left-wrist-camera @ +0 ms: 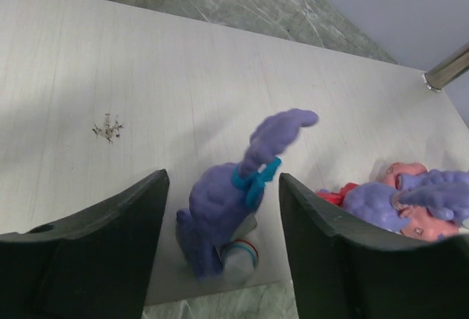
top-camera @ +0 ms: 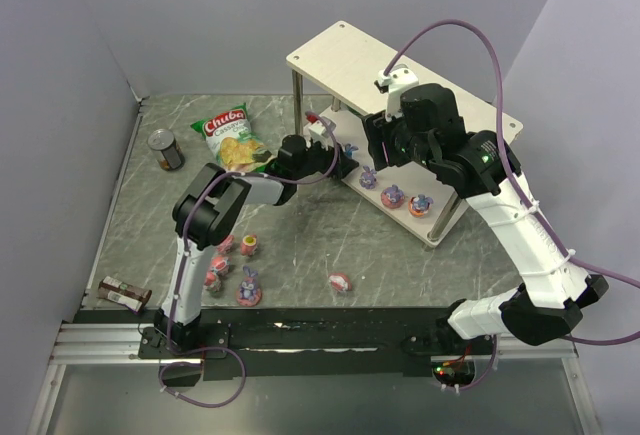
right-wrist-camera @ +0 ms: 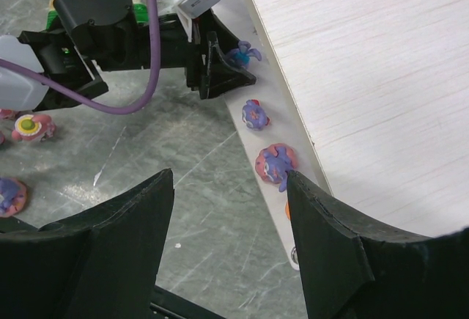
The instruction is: Place and organize the plastic toys onto the shelf
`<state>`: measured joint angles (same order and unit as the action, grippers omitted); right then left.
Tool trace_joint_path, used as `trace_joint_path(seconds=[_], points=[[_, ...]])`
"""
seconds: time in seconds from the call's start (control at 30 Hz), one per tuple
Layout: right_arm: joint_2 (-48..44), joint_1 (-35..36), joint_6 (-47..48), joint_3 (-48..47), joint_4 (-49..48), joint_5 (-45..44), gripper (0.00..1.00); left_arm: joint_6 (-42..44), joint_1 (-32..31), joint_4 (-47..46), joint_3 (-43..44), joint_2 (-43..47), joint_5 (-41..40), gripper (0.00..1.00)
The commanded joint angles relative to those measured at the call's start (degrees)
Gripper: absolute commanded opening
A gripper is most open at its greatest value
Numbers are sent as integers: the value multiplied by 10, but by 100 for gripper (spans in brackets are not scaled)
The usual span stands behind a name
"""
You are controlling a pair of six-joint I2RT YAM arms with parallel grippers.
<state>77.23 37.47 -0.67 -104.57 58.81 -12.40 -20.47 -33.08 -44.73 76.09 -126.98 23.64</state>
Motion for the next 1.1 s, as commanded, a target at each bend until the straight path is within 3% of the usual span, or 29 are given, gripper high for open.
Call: trace_joint_path(seconds=[0.0,0.37,0.87,1.07], points=[[-15,1,-12,3,-2,-1,70,17,-3,-29,-17,51,7,72],[-26,1,-17,23,-15,1,71,45,-3,-4,-49,84,7,75],[-45,1,-22,51,-34,-4,71,51,6,43,-77,99,-7,50],[-53,1,-23,60,-37,-7,71,47,12,49,-74,95,-13,48]])
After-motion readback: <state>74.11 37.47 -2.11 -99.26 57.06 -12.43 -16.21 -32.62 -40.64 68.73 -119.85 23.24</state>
